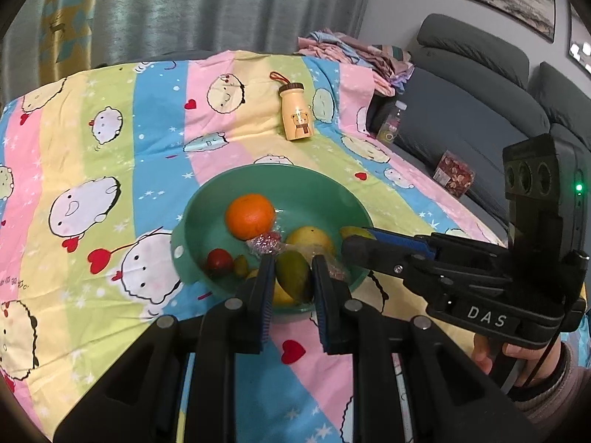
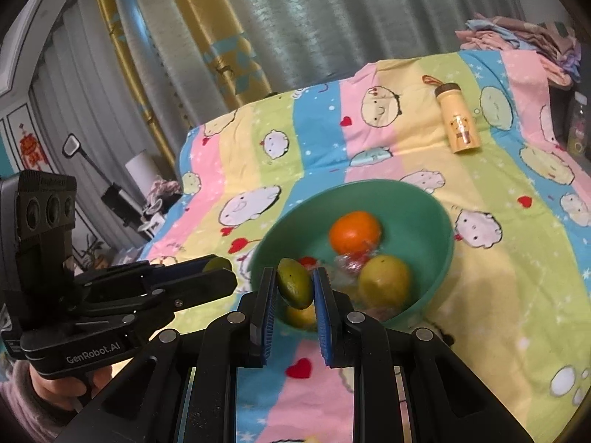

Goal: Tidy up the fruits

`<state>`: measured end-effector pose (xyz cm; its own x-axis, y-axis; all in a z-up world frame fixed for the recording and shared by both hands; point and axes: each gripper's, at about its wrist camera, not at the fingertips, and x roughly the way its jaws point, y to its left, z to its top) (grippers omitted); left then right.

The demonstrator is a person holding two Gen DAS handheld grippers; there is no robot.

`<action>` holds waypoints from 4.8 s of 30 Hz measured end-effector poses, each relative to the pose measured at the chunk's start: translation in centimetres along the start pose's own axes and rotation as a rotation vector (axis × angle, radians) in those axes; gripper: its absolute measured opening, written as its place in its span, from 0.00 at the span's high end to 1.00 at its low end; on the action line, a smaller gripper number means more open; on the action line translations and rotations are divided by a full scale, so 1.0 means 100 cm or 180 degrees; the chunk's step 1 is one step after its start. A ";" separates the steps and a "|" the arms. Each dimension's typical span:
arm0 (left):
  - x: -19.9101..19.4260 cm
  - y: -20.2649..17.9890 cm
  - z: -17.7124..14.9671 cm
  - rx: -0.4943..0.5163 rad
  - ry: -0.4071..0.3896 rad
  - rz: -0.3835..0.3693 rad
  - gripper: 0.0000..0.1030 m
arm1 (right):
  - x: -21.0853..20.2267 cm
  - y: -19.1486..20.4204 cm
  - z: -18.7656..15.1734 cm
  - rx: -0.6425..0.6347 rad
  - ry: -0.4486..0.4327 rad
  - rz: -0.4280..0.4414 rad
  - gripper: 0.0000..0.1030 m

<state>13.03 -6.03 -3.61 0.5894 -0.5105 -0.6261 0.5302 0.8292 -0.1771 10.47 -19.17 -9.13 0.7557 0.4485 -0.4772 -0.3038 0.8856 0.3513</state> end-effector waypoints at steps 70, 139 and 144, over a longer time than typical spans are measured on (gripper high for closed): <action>0.042 0.009 0.016 0.0063 0.0346 0.0651 0.26 | 0.017 -0.016 0.020 -0.0414 0.0274 -0.0273 0.50; -0.031 -0.002 0.053 -0.0568 0.0396 0.1161 0.00 | -0.040 0.015 0.058 -0.0726 0.0474 -0.0439 0.12; -0.029 -0.002 0.054 -0.0566 0.0410 0.1157 0.00 | -0.037 0.015 0.059 -0.0744 0.0492 -0.0429 0.12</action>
<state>14.45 -5.92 2.34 0.6317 -0.1544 -0.7597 0.1818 0.9821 -0.0485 10.59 -20.18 -2.07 0.7064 0.3223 -0.6301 -0.3457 0.9340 0.0903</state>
